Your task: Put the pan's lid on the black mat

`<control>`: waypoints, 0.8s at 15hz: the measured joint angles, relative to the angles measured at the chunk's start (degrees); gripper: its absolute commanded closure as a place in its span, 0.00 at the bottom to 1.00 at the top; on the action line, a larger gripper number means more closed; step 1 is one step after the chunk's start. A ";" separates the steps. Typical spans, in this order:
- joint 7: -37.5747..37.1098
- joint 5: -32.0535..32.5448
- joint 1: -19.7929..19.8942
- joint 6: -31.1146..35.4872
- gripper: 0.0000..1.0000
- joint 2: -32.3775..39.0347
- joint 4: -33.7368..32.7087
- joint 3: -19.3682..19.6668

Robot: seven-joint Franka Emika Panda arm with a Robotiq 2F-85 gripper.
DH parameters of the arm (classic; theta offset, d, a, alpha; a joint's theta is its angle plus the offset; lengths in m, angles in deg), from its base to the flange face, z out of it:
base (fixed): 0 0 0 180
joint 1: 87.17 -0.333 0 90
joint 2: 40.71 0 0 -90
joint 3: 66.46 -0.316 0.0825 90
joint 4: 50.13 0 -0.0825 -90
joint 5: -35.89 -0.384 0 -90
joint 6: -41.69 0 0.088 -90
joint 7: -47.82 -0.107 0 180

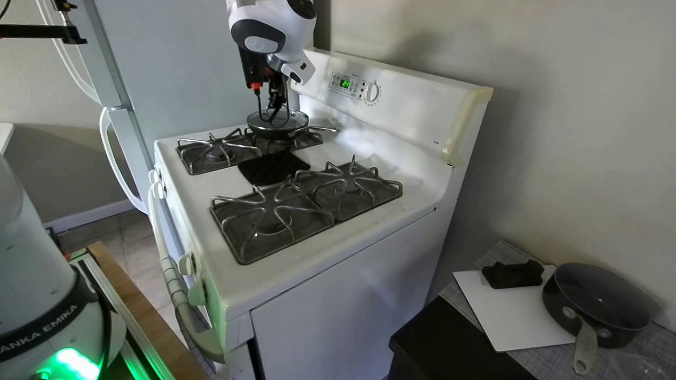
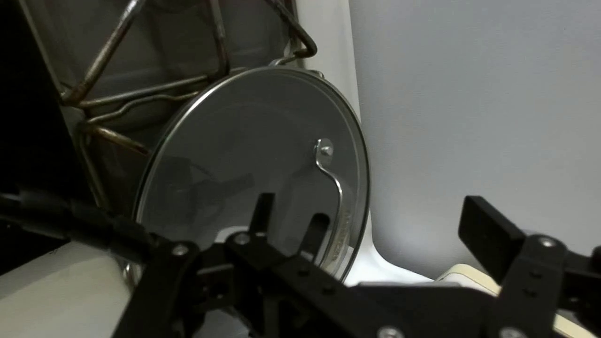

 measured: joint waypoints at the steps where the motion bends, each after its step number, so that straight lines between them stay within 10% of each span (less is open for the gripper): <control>1: 0.00 0.00 0.00 0.00 0.00 0.93 -0.76 -0.04; 12: 5.97 -4.79 0.15 0.00 0.00 8.01 -7.74 -0.79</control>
